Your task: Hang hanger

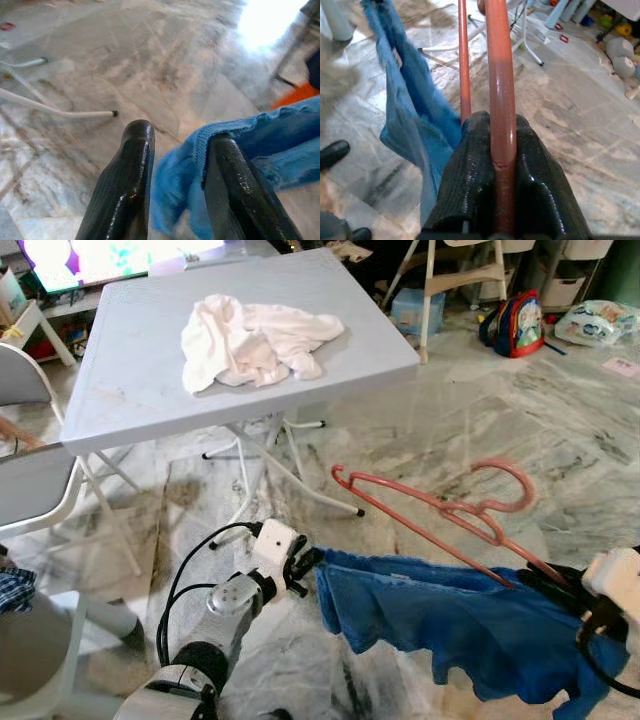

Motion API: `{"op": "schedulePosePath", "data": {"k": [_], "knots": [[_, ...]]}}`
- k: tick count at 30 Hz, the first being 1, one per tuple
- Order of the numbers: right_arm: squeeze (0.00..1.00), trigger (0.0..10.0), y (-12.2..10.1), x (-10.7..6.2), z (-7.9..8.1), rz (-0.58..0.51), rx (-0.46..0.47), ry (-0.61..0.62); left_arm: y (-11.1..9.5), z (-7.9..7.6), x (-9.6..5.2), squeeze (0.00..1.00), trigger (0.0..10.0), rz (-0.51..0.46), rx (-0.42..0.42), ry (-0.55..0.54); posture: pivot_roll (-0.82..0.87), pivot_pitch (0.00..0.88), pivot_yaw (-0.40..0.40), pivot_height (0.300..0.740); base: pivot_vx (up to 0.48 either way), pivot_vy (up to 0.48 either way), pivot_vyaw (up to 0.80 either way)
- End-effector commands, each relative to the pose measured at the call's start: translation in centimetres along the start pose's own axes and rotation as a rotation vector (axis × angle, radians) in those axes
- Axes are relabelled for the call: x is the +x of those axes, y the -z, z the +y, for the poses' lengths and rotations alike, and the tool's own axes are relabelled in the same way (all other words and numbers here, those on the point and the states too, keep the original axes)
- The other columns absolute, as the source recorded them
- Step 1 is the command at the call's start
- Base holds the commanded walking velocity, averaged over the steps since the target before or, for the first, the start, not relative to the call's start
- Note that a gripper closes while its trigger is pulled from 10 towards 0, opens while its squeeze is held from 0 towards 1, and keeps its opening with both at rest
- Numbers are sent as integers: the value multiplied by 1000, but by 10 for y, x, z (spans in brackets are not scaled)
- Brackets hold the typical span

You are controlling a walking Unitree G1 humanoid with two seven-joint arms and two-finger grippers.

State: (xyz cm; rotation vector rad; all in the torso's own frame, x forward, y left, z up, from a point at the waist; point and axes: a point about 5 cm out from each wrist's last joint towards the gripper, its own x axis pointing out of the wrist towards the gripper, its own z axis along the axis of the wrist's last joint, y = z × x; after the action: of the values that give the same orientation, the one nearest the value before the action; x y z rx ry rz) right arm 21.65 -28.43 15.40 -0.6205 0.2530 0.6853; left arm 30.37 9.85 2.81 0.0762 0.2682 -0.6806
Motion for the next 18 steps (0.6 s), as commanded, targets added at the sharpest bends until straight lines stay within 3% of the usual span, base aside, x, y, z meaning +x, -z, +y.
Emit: {"op": "schedulePosePath", "data": {"k": [1,6,8,12,13,14,18], "knots": [[0,10000,-4,12,-1,6,-74,-21,4,-3,-4,1000,10000,6,34,57,-178,122,94,740,0,0,0],[0,10000,-10,25,0,-19,-94,-20,2,-5,-3,1000,10000,-22,29,65,-173,122,86,740,0,0,0],[0,10000,-18,38,12,-73,-61,-39,-5,-6,1,1000,10000,-60,15,47,-168,122,81,740,0,0,0],[0,10000,-19,43,18,-85,-50,-54,-8,-7,2,1000,10000,-73,8,40,-166,122,81,740,0,0,0],[0,10000,-15,53,34,-70,-69,-102,-19,-11,9,1000,10000,-122,25,46,-178,123,87,740,0,0,0],[0,10000,-13,59,40,-57,-97,-125,-29,-14,12,1000,10000,-163,57,56,-178,123,87,740,0,0,0],[0,10000,-9,60,38,-13,-156,-140,-40,-16,13,1000,10000,-220,112,106,-186,124,94,740,0,0,0]]}}
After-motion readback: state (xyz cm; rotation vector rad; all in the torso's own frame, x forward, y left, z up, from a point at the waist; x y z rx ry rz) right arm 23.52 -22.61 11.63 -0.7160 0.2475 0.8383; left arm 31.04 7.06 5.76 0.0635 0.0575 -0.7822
